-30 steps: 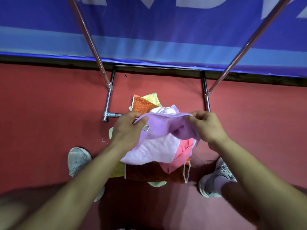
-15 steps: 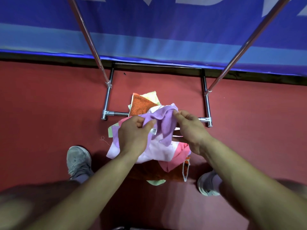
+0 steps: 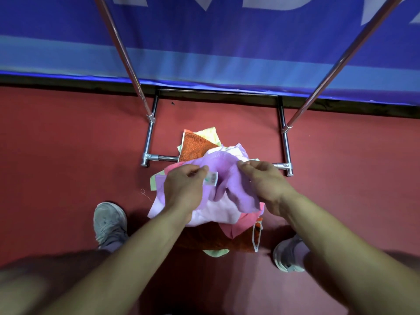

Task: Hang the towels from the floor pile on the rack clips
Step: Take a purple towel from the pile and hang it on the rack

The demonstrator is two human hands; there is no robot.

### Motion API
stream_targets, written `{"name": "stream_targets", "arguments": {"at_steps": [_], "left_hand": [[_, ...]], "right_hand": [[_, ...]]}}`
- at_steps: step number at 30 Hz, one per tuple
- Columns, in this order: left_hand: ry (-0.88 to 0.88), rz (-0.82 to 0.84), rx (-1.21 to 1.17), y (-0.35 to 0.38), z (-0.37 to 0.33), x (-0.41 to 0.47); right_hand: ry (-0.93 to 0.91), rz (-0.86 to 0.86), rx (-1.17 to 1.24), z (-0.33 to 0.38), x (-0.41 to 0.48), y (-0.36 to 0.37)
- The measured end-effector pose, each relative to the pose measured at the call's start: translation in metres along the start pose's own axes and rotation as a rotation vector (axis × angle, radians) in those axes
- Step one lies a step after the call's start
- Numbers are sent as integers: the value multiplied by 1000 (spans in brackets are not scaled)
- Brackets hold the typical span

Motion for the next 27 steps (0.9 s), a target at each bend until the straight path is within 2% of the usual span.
{"name": "stream_targets", "arguments": {"at_steps": [4,9,12,15,19,21,23,27], "left_hand": [[90,71,56,9,2,-5],[120,-8,93,7,1,-4],[152,-20,49,11,1,-9],[151,47,-71,20,2,-16],[8,137,-259,29,0,-23],[-171,202,-492,32,-8,-26],[-313,222,-622,30,-14,-26],[-378,191,-703,25,-9,-23]], "right_hand": [[-46,-76,61,4,0,-1],[-105,-140,28,9,-1,-2],[-132,-110,70,10,-4,5],[-158,-15,101,11,-5,16],[-182,40,143,13,-4,24],[-201,65,158,14,-2,24],[-212,94,140,13,-2,23],[-236,75,64,6,2,17]]}}
Point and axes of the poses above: each hand's wrist, its own x-axis towards the middle knuckle, its own y-axis out of the palm, z = x × y, the point moved 4 cm from there along x, towards the middle knuckle, and after that the axes turned 13 degrees about -x, right-handed, at the moved point
